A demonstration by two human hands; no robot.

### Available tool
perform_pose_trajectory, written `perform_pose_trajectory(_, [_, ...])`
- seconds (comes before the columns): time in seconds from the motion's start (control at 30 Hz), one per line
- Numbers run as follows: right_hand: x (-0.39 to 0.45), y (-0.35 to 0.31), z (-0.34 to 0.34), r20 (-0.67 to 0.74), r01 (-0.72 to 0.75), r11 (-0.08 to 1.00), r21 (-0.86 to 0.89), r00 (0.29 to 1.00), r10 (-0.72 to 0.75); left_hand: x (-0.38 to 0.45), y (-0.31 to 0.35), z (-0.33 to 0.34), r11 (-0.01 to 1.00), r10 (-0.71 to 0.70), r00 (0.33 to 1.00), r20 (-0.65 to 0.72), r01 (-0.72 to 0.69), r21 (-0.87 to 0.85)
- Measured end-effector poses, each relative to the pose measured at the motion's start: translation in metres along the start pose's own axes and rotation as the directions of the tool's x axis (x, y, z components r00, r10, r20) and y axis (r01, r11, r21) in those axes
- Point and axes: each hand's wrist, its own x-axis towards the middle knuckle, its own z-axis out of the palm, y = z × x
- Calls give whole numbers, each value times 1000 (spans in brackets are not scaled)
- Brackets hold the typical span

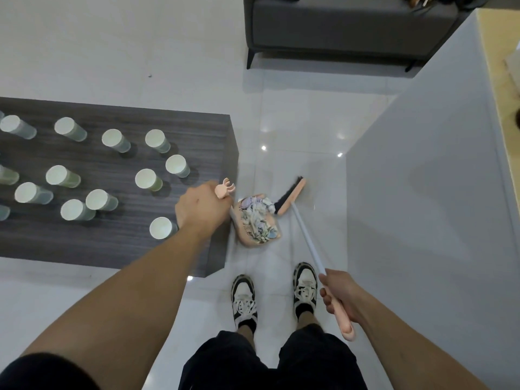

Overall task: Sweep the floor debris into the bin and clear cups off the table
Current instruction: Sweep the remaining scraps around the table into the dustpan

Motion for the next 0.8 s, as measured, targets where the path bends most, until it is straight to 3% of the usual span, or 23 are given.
perform_pose_trajectory(0.13, [-12, 0, 1, 41, 0, 999, -45, 999, 2, 0, 4, -2, 1000, -1, 1000, 28, 1, 5])
perform_pose_trajectory(0.43, [-44, -8, -17, -48, 95, 980, -173, 993, -105, 2, 6, -6, 1000, 10, 999, 43, -10, 19])
perform_pose_trajectory(0.8, [17, -46, 0, -104, 199, 978, -60, 973, -204, 1, -3, -1, 1000, 6, 1000, -26, -6, -3])
